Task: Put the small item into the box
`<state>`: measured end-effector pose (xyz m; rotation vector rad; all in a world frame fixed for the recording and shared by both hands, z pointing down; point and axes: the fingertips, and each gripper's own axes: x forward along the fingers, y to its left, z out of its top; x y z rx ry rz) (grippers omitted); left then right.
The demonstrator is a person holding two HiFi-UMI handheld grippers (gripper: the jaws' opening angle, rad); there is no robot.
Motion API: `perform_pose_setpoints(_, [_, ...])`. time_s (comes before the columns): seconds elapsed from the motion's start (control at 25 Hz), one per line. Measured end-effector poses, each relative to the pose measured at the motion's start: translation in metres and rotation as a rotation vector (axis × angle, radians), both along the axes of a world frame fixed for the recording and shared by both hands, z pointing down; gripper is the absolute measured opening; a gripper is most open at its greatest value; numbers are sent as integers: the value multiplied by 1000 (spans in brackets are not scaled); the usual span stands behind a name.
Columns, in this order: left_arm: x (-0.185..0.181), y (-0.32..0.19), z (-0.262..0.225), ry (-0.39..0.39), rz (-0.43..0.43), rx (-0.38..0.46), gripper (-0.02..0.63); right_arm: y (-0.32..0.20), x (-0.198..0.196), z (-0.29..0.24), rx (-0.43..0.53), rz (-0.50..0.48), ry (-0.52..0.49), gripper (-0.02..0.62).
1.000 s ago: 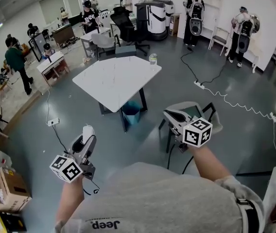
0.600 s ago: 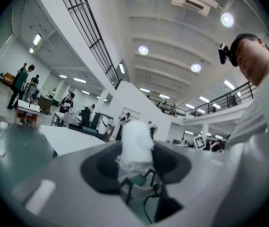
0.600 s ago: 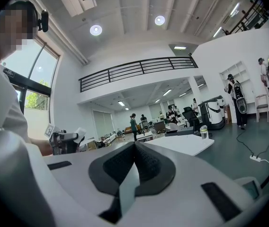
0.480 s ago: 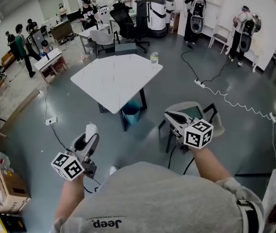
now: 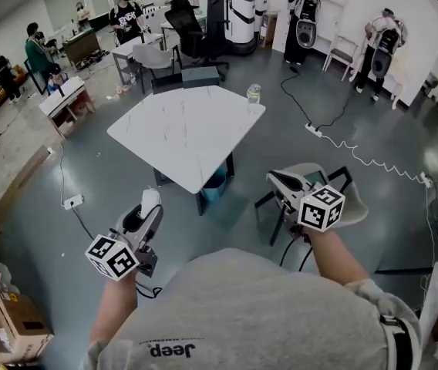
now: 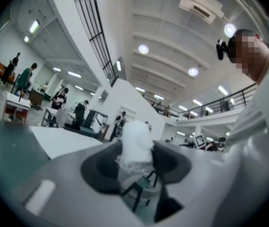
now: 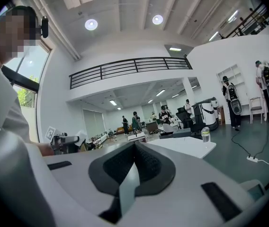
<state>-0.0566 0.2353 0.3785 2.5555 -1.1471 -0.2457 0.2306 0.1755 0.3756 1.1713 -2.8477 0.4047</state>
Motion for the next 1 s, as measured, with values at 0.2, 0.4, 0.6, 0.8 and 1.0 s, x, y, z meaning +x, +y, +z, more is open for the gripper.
perform_pose_setpoints(0.2, [-49, -59, -2, -8, 51, 9, 186, -50, -51, -11, 14, 33, 5, 3])
perform_pose_setpoints(0.4, [-89, -109, -3, -9, 83, 14, 186, -93, -94, -13, 20, 50, 13, 3])
perform_pose_setpoints(0.6, [-121, -145, 1, -5, 95, 11, 186, -127, -121, -11, 16, 71, 15, 3])
perform_pose_setpoints(0.8, [-144, -167, 9, 4, 90, -6, 186, -151, -137, -6, -3, 81, 21, 3])
perform_pose_setpoints(1.0, [-151, -187, 16, 13, 88, -30, 186, -173, -148, -2, -19, 69, 26, 3])
